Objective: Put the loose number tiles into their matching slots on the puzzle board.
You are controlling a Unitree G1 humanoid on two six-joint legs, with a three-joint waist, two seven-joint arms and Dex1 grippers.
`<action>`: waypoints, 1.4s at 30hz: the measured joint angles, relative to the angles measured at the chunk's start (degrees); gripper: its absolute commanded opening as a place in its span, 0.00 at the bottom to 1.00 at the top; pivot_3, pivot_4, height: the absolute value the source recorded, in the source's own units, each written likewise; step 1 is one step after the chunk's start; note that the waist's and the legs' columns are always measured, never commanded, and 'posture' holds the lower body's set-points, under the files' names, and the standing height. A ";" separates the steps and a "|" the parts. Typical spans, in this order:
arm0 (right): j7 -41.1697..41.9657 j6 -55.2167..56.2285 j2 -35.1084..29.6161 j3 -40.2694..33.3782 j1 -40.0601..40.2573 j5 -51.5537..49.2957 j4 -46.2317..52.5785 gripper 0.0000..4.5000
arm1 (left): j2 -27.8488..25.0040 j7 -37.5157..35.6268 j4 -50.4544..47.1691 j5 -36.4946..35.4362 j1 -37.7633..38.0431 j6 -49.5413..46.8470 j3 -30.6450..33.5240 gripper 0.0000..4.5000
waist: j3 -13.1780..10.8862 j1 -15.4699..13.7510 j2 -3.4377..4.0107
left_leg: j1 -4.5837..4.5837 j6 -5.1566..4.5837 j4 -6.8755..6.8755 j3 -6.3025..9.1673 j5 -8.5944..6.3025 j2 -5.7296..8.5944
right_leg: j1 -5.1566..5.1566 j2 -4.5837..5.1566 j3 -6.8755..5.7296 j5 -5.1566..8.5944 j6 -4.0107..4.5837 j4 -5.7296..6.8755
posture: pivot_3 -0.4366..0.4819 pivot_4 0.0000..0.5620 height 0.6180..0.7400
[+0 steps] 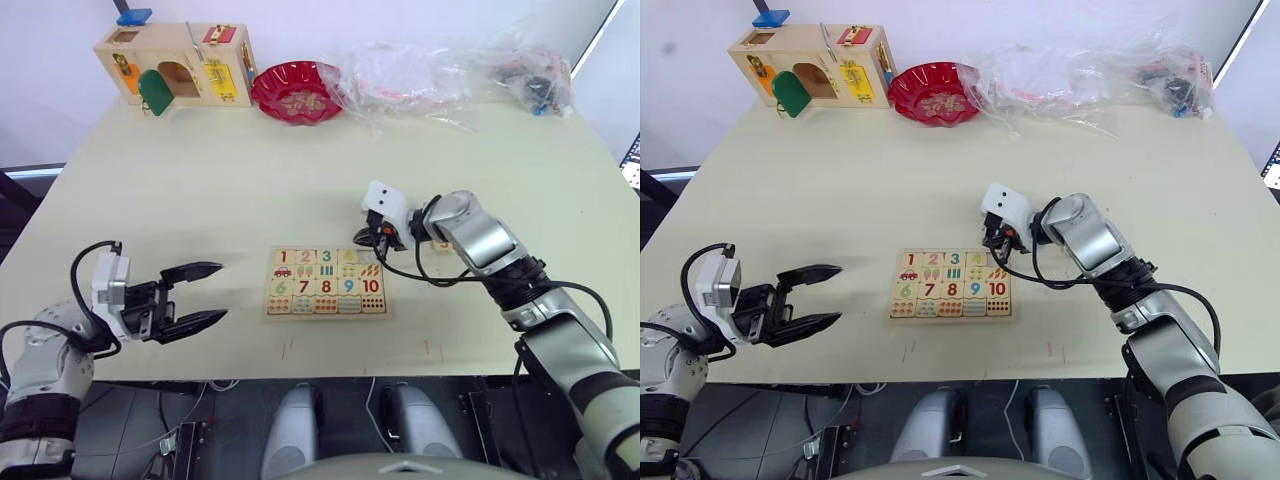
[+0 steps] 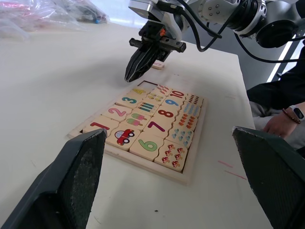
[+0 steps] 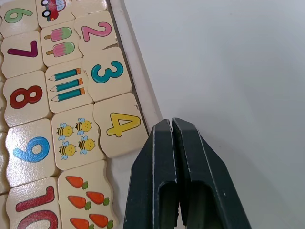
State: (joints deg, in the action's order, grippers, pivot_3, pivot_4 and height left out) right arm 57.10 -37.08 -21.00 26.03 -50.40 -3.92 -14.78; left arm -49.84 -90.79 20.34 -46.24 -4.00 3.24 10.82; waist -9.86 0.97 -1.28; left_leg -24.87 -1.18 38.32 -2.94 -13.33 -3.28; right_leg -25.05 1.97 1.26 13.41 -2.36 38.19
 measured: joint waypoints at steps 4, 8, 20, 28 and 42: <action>0.30 0.40 0.45 0.06 0.00 0.78 -0.08 0.01 | 0.25 0.00 -0.01 0.06 0.50 -0.01 0.04 1.00 | 0.00 0.00 0.00 | 0.00 0.00 0.00 0.00 0.00 0.00 | 0.00 0.00 0.00 0.00 0.00 0.00 | 0.48 0.27 1.00; 0.96 1.01 0.70 0.07 0.00 1.34 -0.36 0.01 | 0.53 0.00 -0.01 0.12 0.62 -0.01 0.37 1.00 | 0.00 0.00 0.00 | 0.00 0.00 0.00 0.00 0.00 0.00 | 0.00 0.00 0.00 0.00 0.00 0.00 | 0.48 0.27 1.00; 2.33 1.13 0.78 1.02 0.09 3.10 -0.34 0.01 | 0.79 0.00 -0.56 1.03 1.06 -0.05 1.14 1.00 | 0.00 0.00 0.00 | 0.00 0.00 0.00 0.00 0.00 0.00 | 0.00 0.00 0.00 0.00 0.00 0.00 | 0.48 0.27 1.00; 3.01 1.08 0.78 1.02 0.39 3.34 0.31 0.01 | 0.79 0.00 -0.60 1.04 1.56 -0.12 1.26 1.00 | 0.00 0.00 0.00 | 0.00 0.00 0.00 0.00 0.00 0.00 | 0.00 0.00 0.00 0.00 0.00 0.00 | 0.48 0.27 1.00; 6.49 1.79 -4.65 -11.02 12.58 -8.77 19.52 0.01 | 2.24 -0.01 -1.76 1.20 2.79 -0.71 3.04 1.00 | 0.01 -0.28 -0.01 | 0.07 0.00 0.02 0.11 0.00 0.00 | 0.19 0.02 -0.12 0.00 -0.01 -0.09 | 0.48 0.27 1.00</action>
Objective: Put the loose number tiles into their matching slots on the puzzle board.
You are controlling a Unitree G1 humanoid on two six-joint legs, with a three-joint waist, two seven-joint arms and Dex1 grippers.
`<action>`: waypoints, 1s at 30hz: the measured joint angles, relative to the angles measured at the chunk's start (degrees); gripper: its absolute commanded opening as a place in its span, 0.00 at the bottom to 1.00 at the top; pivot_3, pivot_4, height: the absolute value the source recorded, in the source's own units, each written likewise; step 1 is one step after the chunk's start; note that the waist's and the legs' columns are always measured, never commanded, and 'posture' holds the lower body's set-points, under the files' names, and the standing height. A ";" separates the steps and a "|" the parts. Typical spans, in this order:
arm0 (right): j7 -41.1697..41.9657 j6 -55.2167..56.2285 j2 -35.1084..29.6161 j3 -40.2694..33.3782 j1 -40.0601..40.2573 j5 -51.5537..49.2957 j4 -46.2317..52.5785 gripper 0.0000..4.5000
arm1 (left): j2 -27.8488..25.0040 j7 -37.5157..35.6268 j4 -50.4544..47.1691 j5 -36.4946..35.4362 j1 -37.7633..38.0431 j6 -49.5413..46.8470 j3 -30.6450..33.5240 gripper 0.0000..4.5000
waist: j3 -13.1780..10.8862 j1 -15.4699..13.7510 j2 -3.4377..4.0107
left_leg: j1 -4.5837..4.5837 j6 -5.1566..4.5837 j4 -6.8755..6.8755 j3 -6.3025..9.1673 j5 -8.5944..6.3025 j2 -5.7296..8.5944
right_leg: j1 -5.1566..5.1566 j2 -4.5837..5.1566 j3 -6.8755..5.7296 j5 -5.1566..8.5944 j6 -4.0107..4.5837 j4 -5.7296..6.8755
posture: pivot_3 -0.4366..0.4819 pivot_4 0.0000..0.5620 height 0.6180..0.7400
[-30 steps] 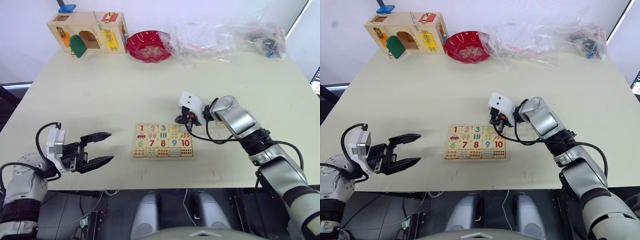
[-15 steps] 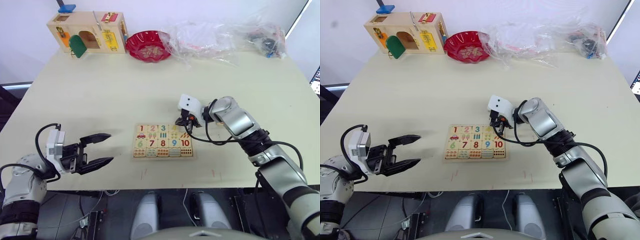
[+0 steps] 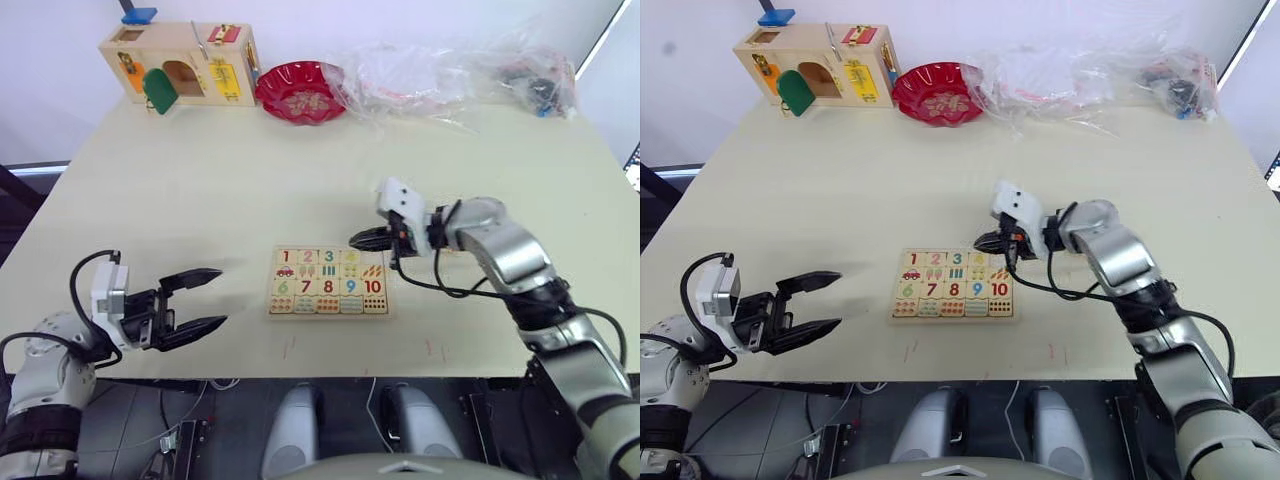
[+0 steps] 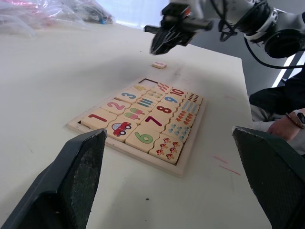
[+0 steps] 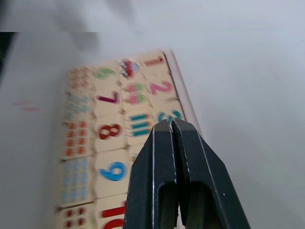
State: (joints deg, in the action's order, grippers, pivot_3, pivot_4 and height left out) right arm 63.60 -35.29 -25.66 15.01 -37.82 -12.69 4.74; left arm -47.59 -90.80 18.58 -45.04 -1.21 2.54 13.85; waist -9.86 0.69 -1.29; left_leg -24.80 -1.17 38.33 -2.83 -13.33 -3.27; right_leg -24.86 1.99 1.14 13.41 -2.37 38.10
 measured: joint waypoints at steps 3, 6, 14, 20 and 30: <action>0.01 3.06 0.34 -5.73 6.25 -5.08 3.67 0.01 | 0.69 0.00 -0.27 0.07 0.54 -0.12 1.17 1.00 | 0.00 0.02 0.00 | 0.06 0.00 0.00 0.02 0.00 0.00 | 0.08 -0.01 -0.02 0.00 0.00 -0.02 | 0.48 0.27 1.00; -0.10 2.90 -2.13 -10.48 12.12 -9.42 7.44 0.10 | 1.55 0.01 -0.59 0.49 0.94 -0.61 1.87 1.00 | 0.01 0.02 -0.01 | 0.09 0.00 0.02 0.02 0.00 0.00 | 0.12 0.00 -0.01 0.00 -0.01 -0.02 | 0.48 0.27 1.00; 1.00 3.40 -11.00 -27.19 34.40 -19.27 16.02 0.84 | 3.65 0.30 -1.86 1.10 4.64 -0.96 5.85 1.00 | 0.01 -0.09 -0.02 | 0.14 0.00 0.01 0.04 0.00 0.01 | 0.19 0.01 0.00 0.01 -0.01 -0.07 | 0.48 0.27 1.00; 2.13 6.73 -15.07 -37.43 45.77 -20.38 16.00 0.99 | 4.18 0.57 -1.80 2.00 7.09 -1.01 8.15 1.00 | 0.04 0.13 -0.06 | 0.30 -0.01 0.03 0.01 0.01 -0.01 | 0.28 -0.02 0.07 0.13 0.17 -0.05 | 0.48 0.27 1.00; 2.19 10.76 -16.97 -40.44 47.59 -20.67 10.19 0.99 | 4.63 1.19 -2.27 2.36 7.76 -2.59 8.70 1.00 | 0.05 0.04 -0.07 | 0.44 -0.01 0.02 0.01 0.00 -0.01 | 0.45 -0.01 0.08 0.14 0.19 -0.09 | 0.48 0.27 1.00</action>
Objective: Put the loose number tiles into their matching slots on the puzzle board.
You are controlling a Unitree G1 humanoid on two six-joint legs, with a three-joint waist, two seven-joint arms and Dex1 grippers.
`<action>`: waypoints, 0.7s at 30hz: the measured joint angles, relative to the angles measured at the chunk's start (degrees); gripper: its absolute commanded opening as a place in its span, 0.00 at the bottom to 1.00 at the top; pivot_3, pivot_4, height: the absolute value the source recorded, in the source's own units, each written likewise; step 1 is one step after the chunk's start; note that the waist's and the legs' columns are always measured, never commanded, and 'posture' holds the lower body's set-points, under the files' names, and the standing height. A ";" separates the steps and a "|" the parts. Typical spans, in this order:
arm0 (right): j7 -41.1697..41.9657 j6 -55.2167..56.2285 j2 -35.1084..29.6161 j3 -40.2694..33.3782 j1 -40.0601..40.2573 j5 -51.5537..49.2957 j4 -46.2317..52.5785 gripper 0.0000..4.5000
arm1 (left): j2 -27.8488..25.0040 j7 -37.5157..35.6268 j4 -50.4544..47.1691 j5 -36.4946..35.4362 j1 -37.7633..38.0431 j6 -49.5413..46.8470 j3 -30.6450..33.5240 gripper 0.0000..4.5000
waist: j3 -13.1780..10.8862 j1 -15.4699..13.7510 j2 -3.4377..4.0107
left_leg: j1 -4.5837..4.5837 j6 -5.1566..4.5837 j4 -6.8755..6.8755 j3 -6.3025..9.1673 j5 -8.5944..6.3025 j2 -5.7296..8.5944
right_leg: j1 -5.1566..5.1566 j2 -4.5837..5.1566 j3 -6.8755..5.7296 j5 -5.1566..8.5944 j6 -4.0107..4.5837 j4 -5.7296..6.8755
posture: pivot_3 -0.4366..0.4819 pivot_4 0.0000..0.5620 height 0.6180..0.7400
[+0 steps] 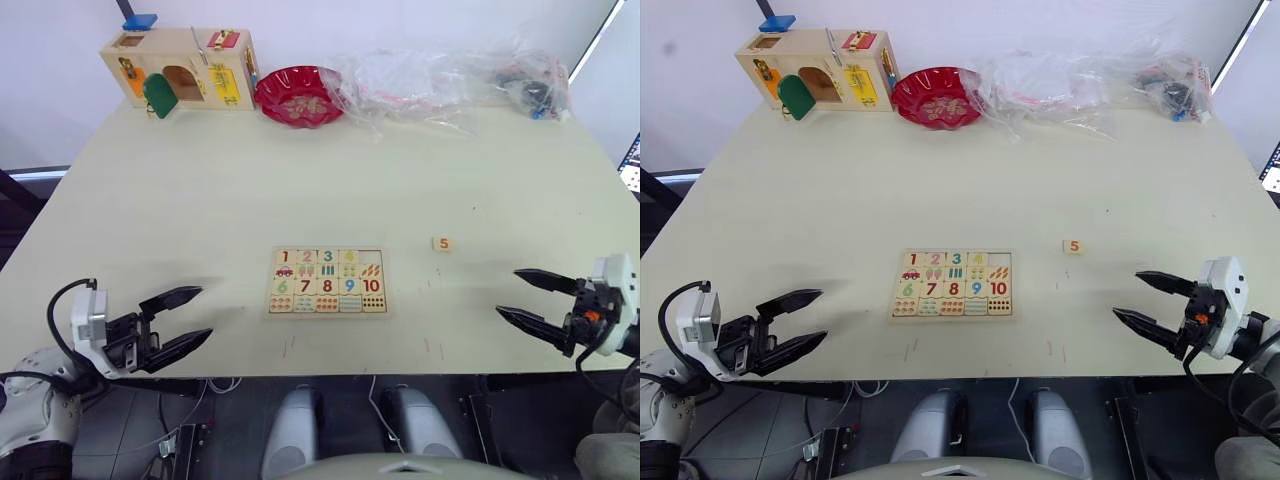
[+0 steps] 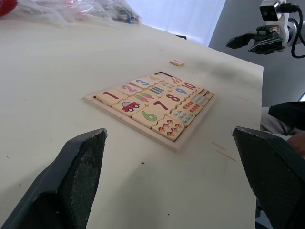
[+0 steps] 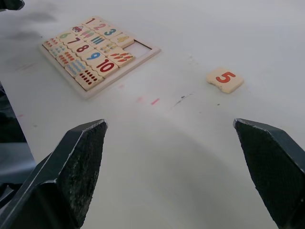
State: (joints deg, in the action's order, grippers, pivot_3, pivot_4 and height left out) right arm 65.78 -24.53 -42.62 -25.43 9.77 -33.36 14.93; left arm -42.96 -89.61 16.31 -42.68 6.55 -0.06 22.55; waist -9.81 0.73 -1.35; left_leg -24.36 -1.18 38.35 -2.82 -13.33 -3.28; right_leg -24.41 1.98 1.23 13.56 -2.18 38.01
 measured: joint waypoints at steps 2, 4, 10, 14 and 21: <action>-0.10 0.25 -0.36 0.36 -1.67 0.10 -1.22 0.99 | 0.01 0.06 -0.94 -0.01 0.22 -0.59 0.15 1.00 | 0.00 0.02 0.00 | 0.00 0.00 0.00 0.00 0.00 0.00 | 0.00 -0.01 0.00 -0.01 0.02 0.00 | 0.48 0.27 1.00; -1.11 -0.76 -1.11 2.28 -5.67 0.18 -3.12 0.99 | 0.05 0.10 -2.83 -0.20 0.66 -1.43 0.47 1.00 | 0.00 0.15 -0.01 | 0.03 0.00 0.00 -0.02 0.00 -0.01 | 0.00 -0.01 0.03 -0.02 0.03 0.00 | 0.48 0.27 1.00; -0.97 -2.08 -3.24 8.21 -15.35 1.57 -6.61 0.99 | 0.06 -0.13 -6.45 -0.56 1.04 -3.15 1.67 1.00 | -0.01 0.02 0.01 | 0.06 0.00 -0.04 -0.04 0.00 0.00 | 0.01 -0.02 0.06 -0.01 0.05 0.00 | 0.48 0.27 1.00; 1.83 0.38 -4.27 15.88 -24.41 5.95 -13.12 0.99 | 0.08 -0.78 -6.87 -0.83 0.60 -3.43 1.89 1.00 | -0.02 0.02 0.02 | 0.06 0.00 -0.03 -0.07 0.00 0.00 | 0.00 -0.02 0.07 -0.01 0.04 -0.01 | 0.48 0.27 1.00; 9.71 5.58 -3.70 26.85 -39.52 12.87 -29.08 0.99 | 0.19 -1.02 -7.43 -1.28 0.14 -3.69 2.07 1.00 | -0.02 0.01 0.03 | 0.04 0.00 -0.03 -0.07 0.00 0.00 | 0.00 -0.01 0.05 -0.02 0.05 0.00 | 0.48 0.27 1.00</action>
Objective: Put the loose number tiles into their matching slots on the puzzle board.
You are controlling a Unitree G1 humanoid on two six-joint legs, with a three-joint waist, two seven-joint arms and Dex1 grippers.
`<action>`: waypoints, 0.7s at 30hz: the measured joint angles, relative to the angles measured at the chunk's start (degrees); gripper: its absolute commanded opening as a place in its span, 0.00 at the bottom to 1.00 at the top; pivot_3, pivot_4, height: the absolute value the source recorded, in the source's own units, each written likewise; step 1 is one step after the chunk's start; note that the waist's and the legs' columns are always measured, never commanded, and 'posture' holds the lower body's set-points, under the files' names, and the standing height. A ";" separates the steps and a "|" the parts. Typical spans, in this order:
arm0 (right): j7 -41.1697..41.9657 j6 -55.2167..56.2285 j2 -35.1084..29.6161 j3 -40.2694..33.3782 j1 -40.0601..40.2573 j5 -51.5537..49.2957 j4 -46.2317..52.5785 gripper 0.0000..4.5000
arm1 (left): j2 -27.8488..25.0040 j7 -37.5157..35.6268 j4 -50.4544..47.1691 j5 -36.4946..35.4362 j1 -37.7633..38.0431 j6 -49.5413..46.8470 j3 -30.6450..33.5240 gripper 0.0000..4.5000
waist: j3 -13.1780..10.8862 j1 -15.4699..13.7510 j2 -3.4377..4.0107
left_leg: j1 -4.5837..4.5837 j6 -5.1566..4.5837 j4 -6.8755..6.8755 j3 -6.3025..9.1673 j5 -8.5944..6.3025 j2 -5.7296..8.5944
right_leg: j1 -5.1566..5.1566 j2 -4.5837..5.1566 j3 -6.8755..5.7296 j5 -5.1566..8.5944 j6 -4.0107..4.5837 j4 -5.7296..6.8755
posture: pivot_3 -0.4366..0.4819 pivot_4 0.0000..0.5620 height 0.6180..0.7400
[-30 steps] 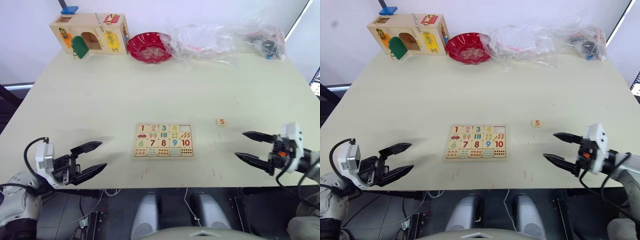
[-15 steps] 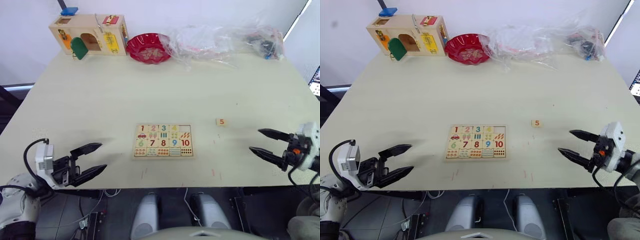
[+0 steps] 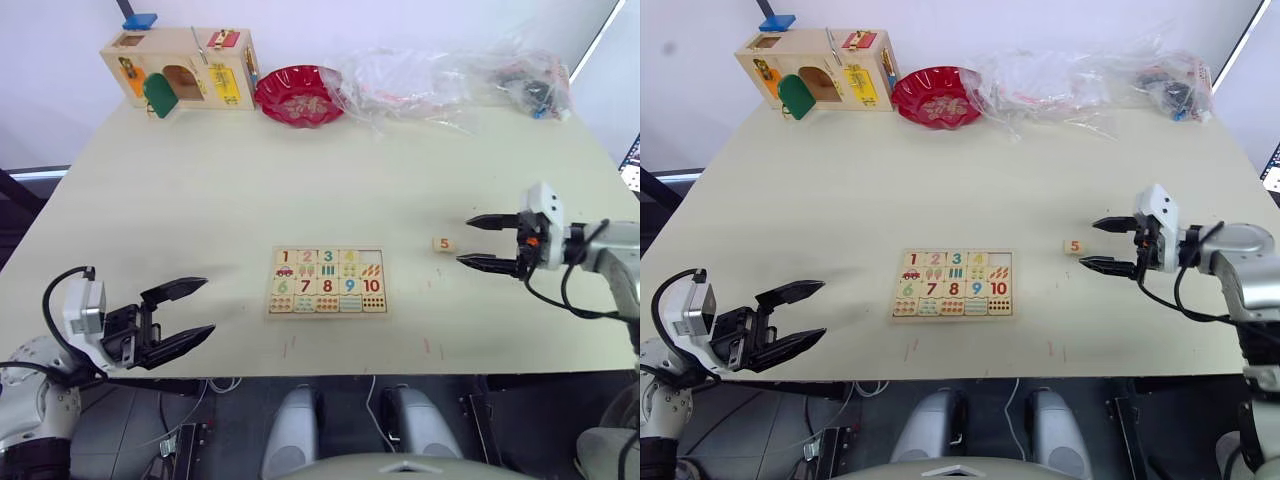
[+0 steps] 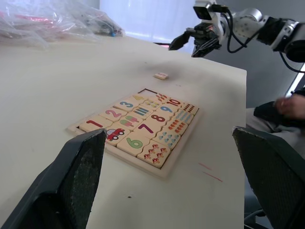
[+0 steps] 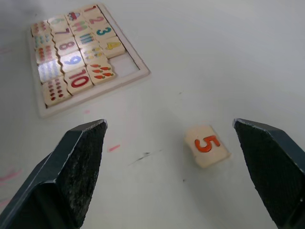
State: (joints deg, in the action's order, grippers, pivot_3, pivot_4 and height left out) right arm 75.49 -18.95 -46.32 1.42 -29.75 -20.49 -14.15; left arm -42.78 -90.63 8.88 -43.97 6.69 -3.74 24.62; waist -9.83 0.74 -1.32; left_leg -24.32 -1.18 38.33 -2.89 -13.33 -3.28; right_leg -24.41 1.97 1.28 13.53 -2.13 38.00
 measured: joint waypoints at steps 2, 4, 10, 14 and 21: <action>1.57 2.69 1.04 2.13 -3.11 2.35 -5.42 0.99 | 0.04 -0.02 -0.83 -0.12 0.18 -0.73 -0.08 1.00 | 0.00 0.01 0.00 | -0.03 0.00 0.00 -0.02 0.00 0.00 | -0.01 0.00 0.01 -0.01 -0.01 -0.01 | 0.48 0.27 1.00; 3.37 7.11 2.79 5.17 -7.47 5.64 -13.04 0.99 | 0.11 0.01 -1.86 -0.49 0.37 -1.03 0.01 1.00 | -0.01 0.10 0.01 | -0.05 0.00 0.01 -0.01 0.00 0.01 | -0.03 0.00 0.00 -0.01 -0.01 0.00 | 0.48 0.27 1.00; 5.32 15.29 6.55 8.79 -16.45 12.33 -29.07 0.99 | 0.65 0.31 -3.51 -0.69 0.95 -1.67 0.13 1.00 | -0.03 0.17 0.04 | -0.07 0.00 0.00 -0.01 0.00 0.01 | -0.05 -0.01 0.01 -0.03 -0.01 0.01 | 0.48 0.27 1.00; 6.77 18.19 8.46 9.42 -19.15 14.97 -35.61 0.99 | 0.72 0.43 -3.86 -0.69 1.41 -1.85 0.19 1.00 | -0.03 0.08 0.05 | -0.09 0.00 0.00 0.01 0.00 0.01 | -0.05 -0.01 -0.01 -0.05 -0.05 0.00 | 0.48 0.27 1.00; 7.46 21.98 9.89 9.41 -22.05 17.80 -41.74 0.87 | 1.01 0.99 -5.02 -0.70 1.85 -2.01 0.36 1.00 | -0.04 0.20 0.06 | -0.07 0.00 0.01 -0.01 0.00 0.01 | -0.05 0.00 0.00 -0.05 -0.04 0.02 | 0.48 0.27 1.00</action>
State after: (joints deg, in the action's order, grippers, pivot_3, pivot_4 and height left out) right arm 82.95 3.03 -36.43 10.83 -51.80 -2.69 -55.89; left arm -41.76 -89.64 3.86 -44.66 8.54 -5.76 24.98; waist -9.87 0.94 -1.26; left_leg -24.38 -1.18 38.33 -2.90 -13.32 -3.27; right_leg -24.47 1.97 1.28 13.48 -2.16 38.03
